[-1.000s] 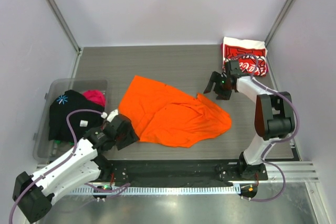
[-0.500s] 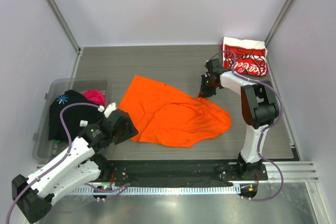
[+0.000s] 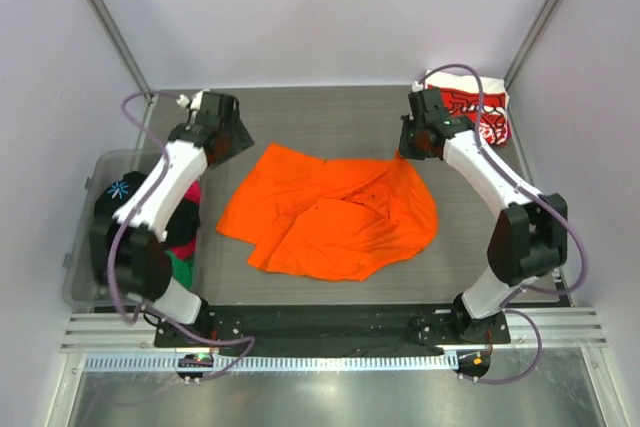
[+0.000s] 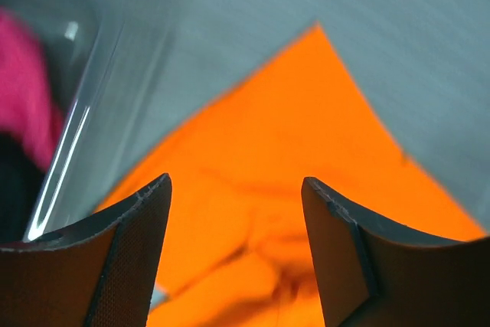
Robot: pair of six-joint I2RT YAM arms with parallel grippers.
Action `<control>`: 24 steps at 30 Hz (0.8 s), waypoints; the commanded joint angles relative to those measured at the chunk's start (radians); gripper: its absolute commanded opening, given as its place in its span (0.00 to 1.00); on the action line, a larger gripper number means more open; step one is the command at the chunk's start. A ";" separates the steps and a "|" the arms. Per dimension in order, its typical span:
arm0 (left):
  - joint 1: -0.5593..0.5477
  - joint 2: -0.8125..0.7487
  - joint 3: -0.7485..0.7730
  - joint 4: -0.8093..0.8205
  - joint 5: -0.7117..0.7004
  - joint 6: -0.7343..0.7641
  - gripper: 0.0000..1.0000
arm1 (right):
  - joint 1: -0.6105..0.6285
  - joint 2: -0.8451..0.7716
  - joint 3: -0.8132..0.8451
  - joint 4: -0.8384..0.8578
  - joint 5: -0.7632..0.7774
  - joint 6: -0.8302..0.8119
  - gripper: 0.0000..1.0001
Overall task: Fold and stack the t-shirts
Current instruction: Flatten the tshirt out
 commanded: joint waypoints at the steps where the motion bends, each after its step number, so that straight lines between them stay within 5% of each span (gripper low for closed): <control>1: 0.029 0.227 0.141 0.082 0.057 0.120 0.69 | 0.007 -0.095 -0.002 -0.043 0.011 0.000 0.01; 11: 0.051 0.685 0.458 0.229 0.342 0.175 0.58 | 0.015 -0.129 -0.092 -0.032 -0.030 0.025 0.01; 24: 0.037 0.791 0.442 0.333 0.460 0.129 0.52 | 0.015 -0.097 -0.170 -0.018 0.016 0.028 0.01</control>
